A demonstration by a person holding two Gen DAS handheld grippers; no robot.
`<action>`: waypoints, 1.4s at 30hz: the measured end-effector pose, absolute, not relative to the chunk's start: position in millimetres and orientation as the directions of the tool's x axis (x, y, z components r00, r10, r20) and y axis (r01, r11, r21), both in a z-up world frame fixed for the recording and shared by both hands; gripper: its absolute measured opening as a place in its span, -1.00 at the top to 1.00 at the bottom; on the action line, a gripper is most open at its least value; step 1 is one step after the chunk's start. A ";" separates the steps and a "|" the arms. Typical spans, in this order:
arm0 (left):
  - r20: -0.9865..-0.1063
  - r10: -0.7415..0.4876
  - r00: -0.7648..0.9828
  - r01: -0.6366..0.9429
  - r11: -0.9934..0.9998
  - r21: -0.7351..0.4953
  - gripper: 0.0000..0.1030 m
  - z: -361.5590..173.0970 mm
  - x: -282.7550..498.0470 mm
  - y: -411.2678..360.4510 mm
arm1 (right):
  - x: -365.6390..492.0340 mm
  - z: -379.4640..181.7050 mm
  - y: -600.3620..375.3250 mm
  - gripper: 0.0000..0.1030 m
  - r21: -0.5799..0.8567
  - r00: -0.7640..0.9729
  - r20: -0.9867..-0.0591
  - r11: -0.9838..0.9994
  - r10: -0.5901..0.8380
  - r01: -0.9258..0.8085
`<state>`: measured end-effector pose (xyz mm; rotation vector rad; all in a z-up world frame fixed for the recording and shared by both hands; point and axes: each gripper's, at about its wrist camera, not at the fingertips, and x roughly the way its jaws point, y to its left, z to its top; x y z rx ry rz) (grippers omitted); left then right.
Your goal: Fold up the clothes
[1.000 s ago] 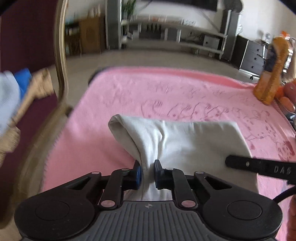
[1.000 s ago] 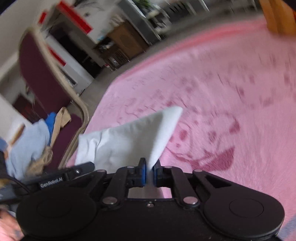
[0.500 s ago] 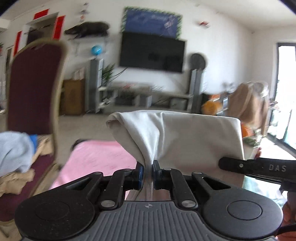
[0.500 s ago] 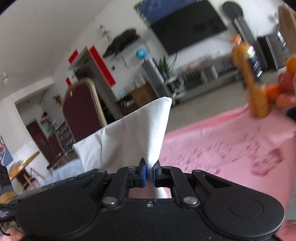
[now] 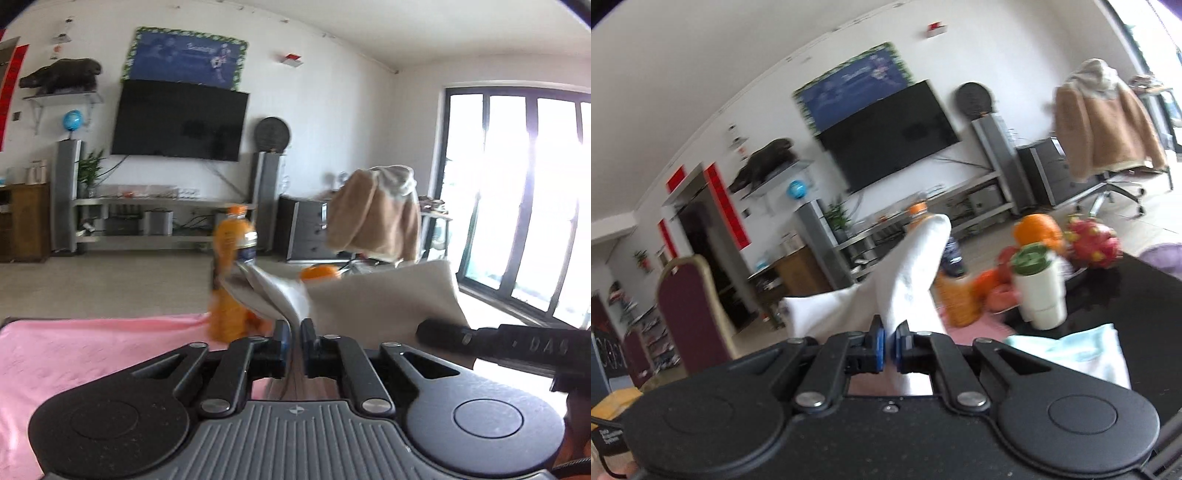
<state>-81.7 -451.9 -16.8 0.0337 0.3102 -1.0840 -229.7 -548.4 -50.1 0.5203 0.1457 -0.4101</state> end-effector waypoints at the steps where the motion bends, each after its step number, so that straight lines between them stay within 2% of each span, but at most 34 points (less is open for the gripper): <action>1: -0.256 -0.870 0.421 0.880 0.460 -0.117 0.92 -17.4 -83.6 -462.3 | -233.3 -52.0 -557.5 0.90 0.455 0.904 -0.242 0.781 -0.354 0.428; 4: -0.234 -0.881 0.411 0.898 0.436 -0.063 0.91 -22.4 -93.5 -495.7 | -244.3 -57.5 -584.6 0.91 0.464 0.887 -0.255 0.756 -0.386 0.462; 7: -0.270 -0.853 0.447 0.888 0.460 0.018 0.83 -41.2 -90.8 -536.8 | -231.4 -83.2 -627.6 0.91 0.471 0.852 -0.320 0.710 -0.415 0.523; 11: -0.433 -0.775 0.460 0.853 0.522 -0.030 0.72 -76.9 -51.3 -554.2 | -231.0 -132.3 -693.7 0.91 0.555 0.779 -0.422 0.548 -0.463 0.626; 13: -0.508 -0.728 0.461 0.829 0.558 -0.046 0.60 -94.8 -30.5 -552.2 | -235.4 -152.3 -714.1 0.91 0.557 0.732 -0.465 0.478 -0.498 0.679; 17: -0.623 -0.666 0.411 0.782 0.608 -0.135 0.56 -124.1 -3.9 -544.7 | -253.7 -177.1 -730.5 0.91 0.532 0.615 -0.562 0.327 -0.554 0.781; 21: -0.664 -0.684 0.303 0.788 0.572 -0.230 0.23 -133.9 -1.7 -553.4 | -263.2 -200.5 -744.2 0.91 0.505 0.522 -0.653 0.198 -0.549 0.840; 24: -0.665 -0.713 0.224 0.819 0.508 -0.269 -0.02 -133.8 -8.2 -566.3 | -263.9 -212.7 -749.9 0.91 0.503 0.499 -0.689 0.150 -0.526 0.851; 27: -0.670 -0.724 0.164 0.830 0.468 -0.303 -0.33 -135.6 -7.7 -585.3 | -262.3 -217.9 -752.3 0.90 0.514 0.500 -0.701 0.124 -0.508 0.848; 30: -0.685 -0.715 0.138 0.822 0.468 -0.323 -0.42 -142.8 -3.5 -608.2 | -261.1 -221.8 -753.5 0.90 0.518 0.506 -0.701 0.129 -0.502 0.846; 35: -0.708 -0.695 0.129 0.804 0.491 -0.336 -0.44 -153.1 4.5 -640.6 | -266.8 -216.3 -749.0 0.90 0.523 0.522 -0.693 0.151 -0.497 0.839; 40: -0.708 -0.699 0.104 0.813 0.469 -0.344 -0.44 -158.7 3.9 -652.1 | -276.3 -216.3 -753.4 0.89 0.580 0.573 -0.662 0.155 -0.483 0.800; 42: -0.707 -0.700 0.100 0.818 0.463 -0.342 -0.44 -160.0 2.6 -650.7 | -282.4 -219.5 -757.6 0.83 0.621 0.606 -0.642 0.145 -0.470 0.770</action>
